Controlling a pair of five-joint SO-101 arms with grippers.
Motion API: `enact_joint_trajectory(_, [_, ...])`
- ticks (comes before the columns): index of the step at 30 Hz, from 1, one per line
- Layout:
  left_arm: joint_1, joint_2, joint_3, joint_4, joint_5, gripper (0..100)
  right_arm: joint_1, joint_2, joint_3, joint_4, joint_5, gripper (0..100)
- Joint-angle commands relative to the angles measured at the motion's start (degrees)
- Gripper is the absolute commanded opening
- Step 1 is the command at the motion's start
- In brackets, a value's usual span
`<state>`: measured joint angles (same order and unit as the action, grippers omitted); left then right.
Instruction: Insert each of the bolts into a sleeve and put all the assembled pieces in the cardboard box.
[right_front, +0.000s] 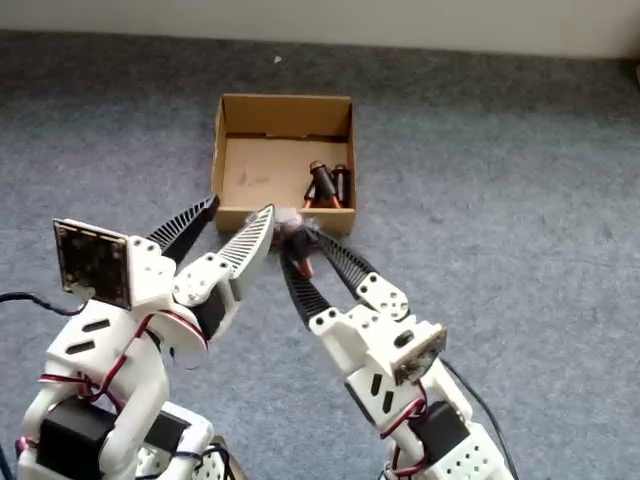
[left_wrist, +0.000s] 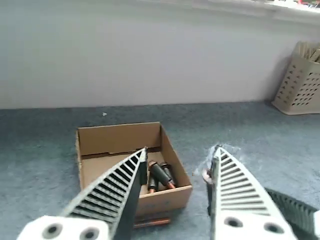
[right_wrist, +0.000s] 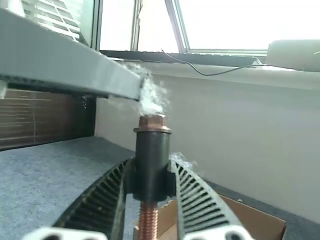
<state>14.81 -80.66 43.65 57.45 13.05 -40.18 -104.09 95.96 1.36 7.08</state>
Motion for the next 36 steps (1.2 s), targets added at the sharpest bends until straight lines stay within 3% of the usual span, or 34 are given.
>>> enact_joint_trajectory(1, [-3.8, 0.2, -1.9, 2.9, -5.9, 22, 2.9, -1.0, 5.7, -1.0, 0.1, 0.4])
enact_joint_trajectory(5, [-10.1, 0.2, -1.9, 7.6, -6.1, 22, 5.0, -1.0, 5.7, 0.5, -4.9, 0.4])
enact_joint_trajectory(12, [-29.6, -1.5, 5.8, 11.2, -6.1, 22, 12.6, -0.7, 5.2, 11.5, -11.4, 0.4])
enact_joint_trajectory(16, [-33.5, -8.3, 18.9, 6.9, -5.8, 20, 12.8, -0.6, 2.7, 16.0, -11.1, 0.4])
enact_joint_trajectory(21, [-33.6, -22.7, 37.4, -1.8, -6.1, 4, 12.7, 1.6, -5.6, 17.5, -9.1, 0.4])
enact_joint_trajectory(26, [-33.8, -22.4, 42.9, -6.8, -6.1, 2, 12.7, 19.1, -16.7, 15.2, -5.9, 0.4])
enact_joint_trajectory(36, [-33.9, -23.1, 43.6, -6.5, -6.1, 2, 13.1, 69.5, -37.6, -8.0, -2.8, 0.4])
